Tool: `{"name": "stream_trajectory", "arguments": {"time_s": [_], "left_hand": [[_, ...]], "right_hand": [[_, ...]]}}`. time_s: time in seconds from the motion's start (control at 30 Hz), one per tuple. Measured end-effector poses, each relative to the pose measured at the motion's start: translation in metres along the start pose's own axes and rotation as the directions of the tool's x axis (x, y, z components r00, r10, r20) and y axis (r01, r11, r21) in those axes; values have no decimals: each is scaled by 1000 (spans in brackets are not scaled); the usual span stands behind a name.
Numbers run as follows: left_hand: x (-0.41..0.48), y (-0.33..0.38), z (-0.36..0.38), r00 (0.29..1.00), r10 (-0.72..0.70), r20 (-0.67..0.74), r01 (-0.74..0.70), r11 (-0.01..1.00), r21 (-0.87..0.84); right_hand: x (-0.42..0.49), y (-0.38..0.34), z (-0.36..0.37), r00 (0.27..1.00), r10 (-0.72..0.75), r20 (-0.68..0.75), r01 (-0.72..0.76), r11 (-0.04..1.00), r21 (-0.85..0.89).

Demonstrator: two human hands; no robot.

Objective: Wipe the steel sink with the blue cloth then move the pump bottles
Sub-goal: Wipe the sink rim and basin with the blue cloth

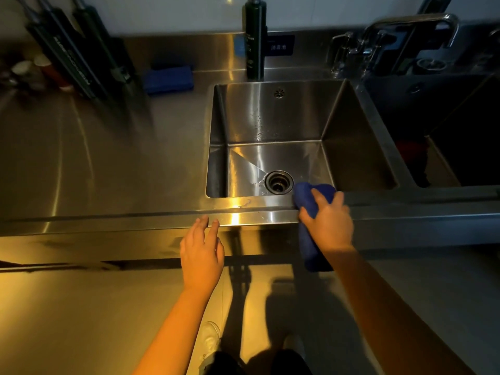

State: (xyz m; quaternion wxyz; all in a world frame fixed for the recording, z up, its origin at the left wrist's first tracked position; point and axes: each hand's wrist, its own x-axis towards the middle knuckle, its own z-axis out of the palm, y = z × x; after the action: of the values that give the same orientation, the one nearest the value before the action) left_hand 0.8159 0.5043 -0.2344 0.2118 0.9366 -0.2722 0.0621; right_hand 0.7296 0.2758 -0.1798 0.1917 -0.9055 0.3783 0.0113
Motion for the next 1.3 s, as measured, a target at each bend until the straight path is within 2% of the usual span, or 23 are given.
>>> {"name": "stream_trajectory", "arguments": {"time_s": [0.17, 0.3, 0.57, 0.87, 1.1, 1.3], "left_hand": [[0, -5, -3, 999, 36, -2, -36, 999, -21], [2, -16, -9, 995, 102, -5, -102, 994, -48], [14, -76, -42, 1000, -5, -7, 5, 1000, -30], [17, -137, -54, 997, -25, 70, 24, 1000, 14], [19, -140, -50, 1000, 13, 23, -12, 998, -58], [18, -141, -46, 1000, 15, -18, -16, 997, -71]], "right_hand": [[3, 2, -6, 998, 65, -3, -65, 997, -52], [-7, -32, 9, 1000, 0, 17, 1, 998, -60], [-25, -143, 51, 984, -85, 158, 97, 993, -68], [-43, -229, 91, 981, -131, 146, 143, 987, -77], [-43, -219, 87, 985, -122, 123, 132, 989, -74], [-37, -167, 65, 999, -30, 12, 30, 1000, -6]]}}
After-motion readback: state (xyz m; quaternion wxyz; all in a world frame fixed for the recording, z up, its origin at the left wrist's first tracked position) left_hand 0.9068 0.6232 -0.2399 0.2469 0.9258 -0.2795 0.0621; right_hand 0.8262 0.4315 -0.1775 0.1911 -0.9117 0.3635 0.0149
